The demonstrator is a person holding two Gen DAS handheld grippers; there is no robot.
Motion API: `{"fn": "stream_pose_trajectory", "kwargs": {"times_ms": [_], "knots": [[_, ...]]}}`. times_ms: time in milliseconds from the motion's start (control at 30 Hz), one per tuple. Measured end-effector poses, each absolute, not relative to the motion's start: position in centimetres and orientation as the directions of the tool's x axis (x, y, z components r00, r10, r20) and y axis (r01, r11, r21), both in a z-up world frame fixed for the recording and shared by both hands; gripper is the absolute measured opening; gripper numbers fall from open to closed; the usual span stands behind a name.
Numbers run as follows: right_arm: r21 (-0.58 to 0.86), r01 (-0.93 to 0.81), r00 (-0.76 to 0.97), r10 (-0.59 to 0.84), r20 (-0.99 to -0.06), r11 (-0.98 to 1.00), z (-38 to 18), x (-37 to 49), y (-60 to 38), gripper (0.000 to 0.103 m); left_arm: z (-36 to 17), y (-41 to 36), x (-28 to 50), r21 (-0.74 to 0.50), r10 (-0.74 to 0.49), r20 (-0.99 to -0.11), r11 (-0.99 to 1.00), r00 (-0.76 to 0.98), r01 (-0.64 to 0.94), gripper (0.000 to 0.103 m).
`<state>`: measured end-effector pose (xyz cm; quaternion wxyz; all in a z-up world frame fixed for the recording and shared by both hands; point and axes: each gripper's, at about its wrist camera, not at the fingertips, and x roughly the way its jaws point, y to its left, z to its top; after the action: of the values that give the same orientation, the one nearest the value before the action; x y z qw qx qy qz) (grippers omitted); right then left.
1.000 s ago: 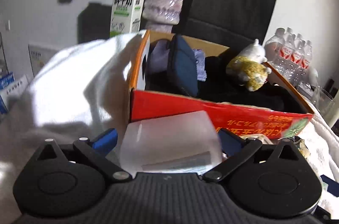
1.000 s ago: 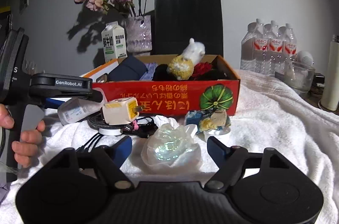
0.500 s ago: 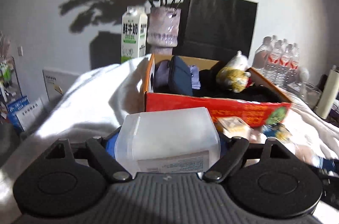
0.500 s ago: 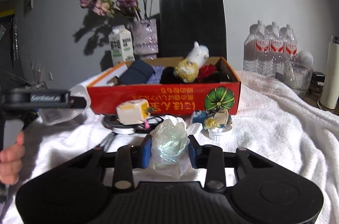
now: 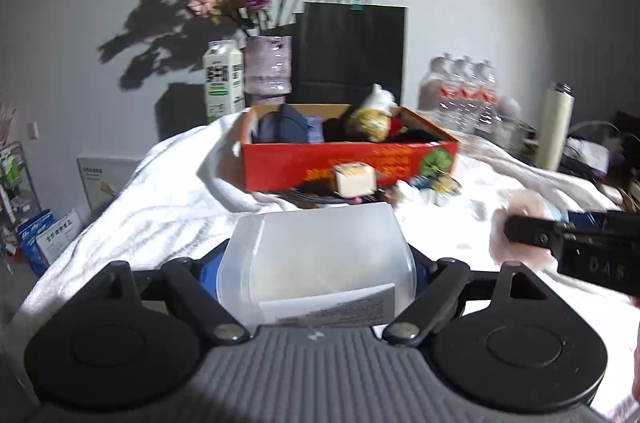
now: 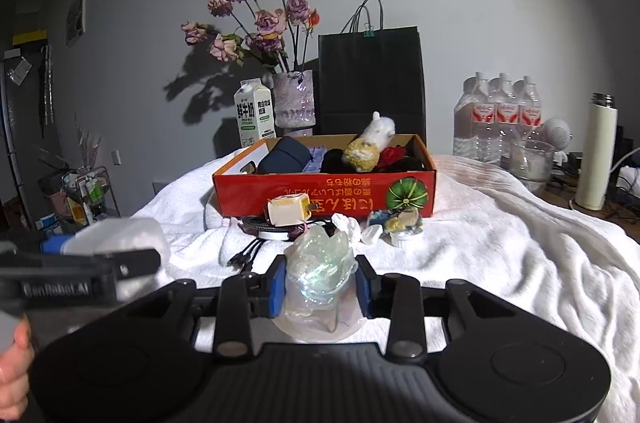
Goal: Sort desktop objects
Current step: 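Lower the plastic box and iridescent bag into the orange box and release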
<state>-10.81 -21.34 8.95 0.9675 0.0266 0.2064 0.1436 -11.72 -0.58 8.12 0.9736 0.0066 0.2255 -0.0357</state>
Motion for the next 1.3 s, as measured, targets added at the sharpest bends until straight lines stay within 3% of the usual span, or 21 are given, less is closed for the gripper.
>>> {"fn": "stream_pose_trajectory", "kwargs": {"times_ms": [333, 533, 600, 700, 767, 933, 1167, 1300], "knots": [[0.089, -0.269, 0.877, 0.283, -0.388, 0.959, 9.7, -11.5, -21.9, 0.034, 9.4, -1.1, -10.1, -0.011, -0.123, -0.412, 0.991, 0.903, 0.13, 0.085], [0.046, -0.292, 0.897, 0.29, -0.335, 0.955, 12.9, -5.9, -22.4, 0.034, 13.3, -0.5, -1.0, 0.004, -0.164, -0.386, 0.984, 0.908, 0.179, 0.085], [0.043, -0.295, 0.899, 0.292, -0.326, 0.955, 14.1, -2.2, -22.8, 0.034, 14.3, -0.5, 3.9, -0.02, -0.165, -0.423, 0.985, 0.891, 0.173, 0.085], [0.029, -0.299, 0.878, 0.287, -0.384, 0.954, 14.9, 5.5, -23.1, 0.034, 14.6, -1.3, 11.9, -0.039, -0.141, -0.481, 0.989, 0.865, 0.14, 0.085], [-0.009, -0.29, 0.859, 0.256, -0.442, 0.957, 14.7, 10.8, -22.7, 0.034, 13.9, -2.1, 17.1, 0.018, -0.099, -0.517, 0.992, 0.85, 0.126, 0.085], [-0.06, -0.286, 0.76, 0.189, -0.621, 0.956, 12.4, 22.1, -20.8, 0.034, 10.6, -2.9, 27.0, 0.053, -0.003, -0.628, 0.998, 0.778, 0.046, 0.085], [-0.157, -0.274, 0.655, 0.064, -0.753, 0.949, 8.0, 29.6, -17.9, 0.034, 7.4, -4.5, 32.0, 0.148, 0.064, -0.67, 0.988, 0.739, 0.049, 0.087], [-0.152, -0.27, 0.649, 0.063, -0.758, 0.951, 7.1, 30.7, -17.7, 0.043, 8.3, -4.3, 31.6, 0.116, 0.023, -0.673, 0.99, 0.739, 0.075, 0.096]]}}
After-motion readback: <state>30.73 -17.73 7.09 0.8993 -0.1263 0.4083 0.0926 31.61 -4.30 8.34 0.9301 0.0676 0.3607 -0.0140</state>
